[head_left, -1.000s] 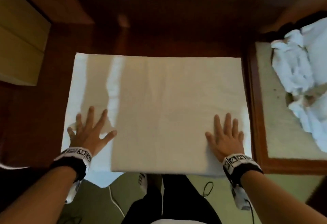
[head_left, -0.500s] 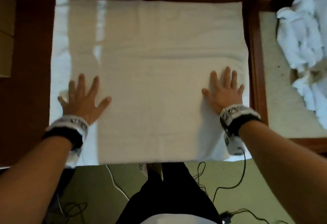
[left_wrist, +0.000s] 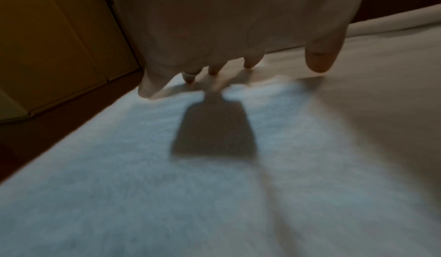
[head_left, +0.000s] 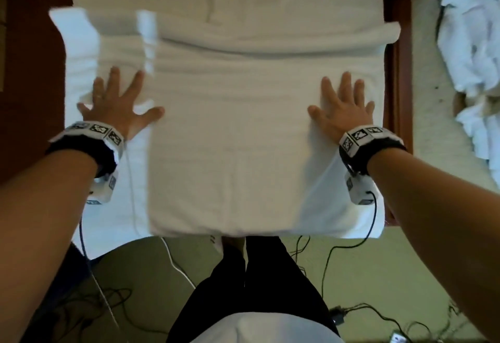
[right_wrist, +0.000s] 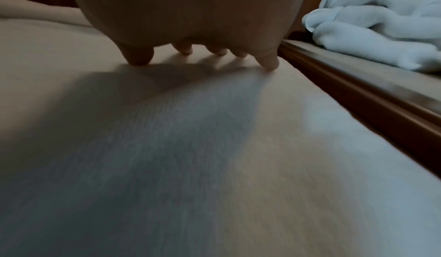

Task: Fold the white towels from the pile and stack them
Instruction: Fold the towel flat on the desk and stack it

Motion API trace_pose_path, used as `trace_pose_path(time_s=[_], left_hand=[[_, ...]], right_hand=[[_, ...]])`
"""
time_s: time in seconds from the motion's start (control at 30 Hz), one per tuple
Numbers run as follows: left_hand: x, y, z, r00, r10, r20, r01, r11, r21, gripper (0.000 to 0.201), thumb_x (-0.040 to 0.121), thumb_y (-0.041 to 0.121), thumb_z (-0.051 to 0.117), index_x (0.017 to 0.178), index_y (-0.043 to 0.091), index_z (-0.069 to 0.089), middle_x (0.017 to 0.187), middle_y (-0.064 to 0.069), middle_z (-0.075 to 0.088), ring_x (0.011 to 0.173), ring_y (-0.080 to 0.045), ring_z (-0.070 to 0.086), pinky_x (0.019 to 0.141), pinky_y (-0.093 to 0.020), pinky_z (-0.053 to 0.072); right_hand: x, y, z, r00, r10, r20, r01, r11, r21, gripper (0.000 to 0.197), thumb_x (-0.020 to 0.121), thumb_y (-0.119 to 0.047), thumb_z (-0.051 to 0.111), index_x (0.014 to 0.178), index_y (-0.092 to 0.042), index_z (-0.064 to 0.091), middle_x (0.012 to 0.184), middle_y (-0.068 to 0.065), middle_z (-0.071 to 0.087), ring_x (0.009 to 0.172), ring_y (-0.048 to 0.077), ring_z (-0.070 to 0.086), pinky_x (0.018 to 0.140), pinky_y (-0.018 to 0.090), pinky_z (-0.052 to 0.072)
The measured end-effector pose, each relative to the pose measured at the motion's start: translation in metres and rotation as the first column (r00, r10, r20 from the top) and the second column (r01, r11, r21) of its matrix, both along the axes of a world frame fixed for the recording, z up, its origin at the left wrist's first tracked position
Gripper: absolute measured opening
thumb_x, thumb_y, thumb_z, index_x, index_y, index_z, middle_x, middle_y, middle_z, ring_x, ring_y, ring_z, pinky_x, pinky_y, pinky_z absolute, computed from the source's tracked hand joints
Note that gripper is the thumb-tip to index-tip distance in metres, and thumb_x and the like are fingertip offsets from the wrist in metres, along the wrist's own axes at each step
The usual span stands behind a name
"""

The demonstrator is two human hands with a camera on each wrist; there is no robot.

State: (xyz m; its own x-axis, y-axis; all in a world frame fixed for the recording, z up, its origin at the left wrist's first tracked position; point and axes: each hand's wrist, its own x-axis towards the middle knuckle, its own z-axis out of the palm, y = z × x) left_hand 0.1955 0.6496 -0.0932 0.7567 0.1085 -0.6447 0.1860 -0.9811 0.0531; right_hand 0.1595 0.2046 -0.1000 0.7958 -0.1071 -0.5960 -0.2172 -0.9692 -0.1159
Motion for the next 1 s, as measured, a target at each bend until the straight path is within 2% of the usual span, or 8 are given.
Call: trace_pose_path(time_s=[0.1,0.23,0.47,0.63,0.73,0.83,0.93,1.0], left_hand=[[-0.050,-0.006,0.006,1.000,0.003,-0.007,-0.004,1.000,-0.025,0.093,0.079,0.087,0.041,0.149,0.058,-0.013,0.163,0.013,-0.026,0.153,-0.025,-0.015,0.115,-0.071,0.004],[-0.118,-0.014,0.003,0.996,0.030,-0.080,-0.032,0.999,-0.023,0.092,0.073,0.092,0.022,0.144,0.058,-0.027,0.156,0.010,-0.041,0.150,-0.027,-0.026,0.114,-0.073,0.004],[-0.047,-0.010,-0.006,0.998,0.024,-0.060,-0.025,1.000,-0.005,0.092,0.076,0.090,0.035,0.142,0.063,-0.024,0.157,0.014,-0.039,0.150,-0.026,-0.025,0.113,-0.073,0.006],[-0.025,-0.012,-0.003,0.999,0.037,-0.014,-0.037,0.999,-0.020,0.092,0.085,0.079,0.047,0.151,0.054,-0.011,0.163,0.012,-0.027,0.153,-0.023,-0.017,0.118,-0.067,0.005],[-0.069,-0.012,0.001,0.995,0.023,0.100,-0.019,0.999,-0.039,0.092,0.086,0.078,0.042,0.156,0.044,-0.008,0.166,0.007,-0.020,0.154,-0.024,-0.011,0.119,-0.064,0.004],[-0.143,-0.015,-0.003,0.990,-0.085,0.108,0.089,0.995,-0.035,0.090,0.081,0.089,0.021,0.155,0.046,-0.010,0.166,0.004,-0.018,0.154,-0.030,-0.008,0.116,-0.069,0.004],[-0.188,-0.009,-0.018,0.995,-0.096,0.006,0.096,0.995,0.002,0.086,0.075,0.090,0.002,0.148,0.053,-0.024,0.158,0.009,-0.038,0.151,-0.027,-0.021,0.113,-0.072,0.000],[-0.188,-0.005,-0.026,0.996,-0.085,0.025,0.084,0.996,0.019,0.082,0.078,0.090,0.004,0.144,0.054,-0.030,0.153,0.012,-0.045,0.150,-0.026,-0.027,0.112,-0.073,-0.002]], right_hand=[[-0.038,0.002,0.008,0.999,0.034,0.002,-0.034,0.999,-0.039,0.071,0.097,-0.066,0.024,0.154,-0.041,-0.011,0.160,0.004,-0.030,0.146,0.032,-0.029,0.117,0.061,-0.007],[-0.105,0.007,0.011,0.996,0.063,-0.063,-0.061,0.997,0.040,0.067,0.099,-0.060,0.020,0.153,-0.042,-0.016,0.158,0.000,-0.035,0.146,0.033,-0.028,0.119,0.062,-0.002],[-0.038,0.001,-0.008,0.999,0.030,0.024,-0.031,0.999,0.029,0.069,0.099,-0.060,0.029,0.154,-0.043,-0.009,0.161,-0.001,-0.029,0.148,0.034,-0.024,0.117,0.063,-0.004],[-0.019,0.003,-0.004,0.999,-0.005,0.041,0.004,1.000,0.024,0.068,0.099,-0.058,0.031,0.156,-0.040,-0.003,0.163,0.001,-0.023,0.149,0.033,-0.020,0.118,0.062,-0.002],[-0.060,0.012,0.004,0.996,0.047,0.076,-0.047,0.999,-0.009,0.070,0.099,-0.060,0.027,0.156,-0.036,-0.005,0.162,0.004,-0.026,0.148,0.035,-0.022,0.118,0.062,-0.001],[-0.131,0.019,0.006,0.990,0.142,0.027,-0.142,0.990,0.008,0.071,0.096,-0.067,0.017,0.154,-0.040,-0.014,0.159,0.001,-0.033,0.146,0.039,-0.026,0.117,0.066,0.002],[-0.168,0.015,-0.003,0.990,0.141,-0.012,-0.142,0.990,-0.009,0.070,0.093,-0.071,0.008,0.151,-0.043,-0.020,0.157,-0.003,-0.038,0.144,0.040,-0.029,0.114,0.071,0.001],[-0.165,0.014,-0.008,0.991,0.131,0.021,-0.130,0.991,-0.029,0.069,0.093,-0.072,0.008,0.150,-0.045,-0.020,0.156,-0.005,-0.038,0.144,0.039,-0.029,0.112,0.072,-0.001]])
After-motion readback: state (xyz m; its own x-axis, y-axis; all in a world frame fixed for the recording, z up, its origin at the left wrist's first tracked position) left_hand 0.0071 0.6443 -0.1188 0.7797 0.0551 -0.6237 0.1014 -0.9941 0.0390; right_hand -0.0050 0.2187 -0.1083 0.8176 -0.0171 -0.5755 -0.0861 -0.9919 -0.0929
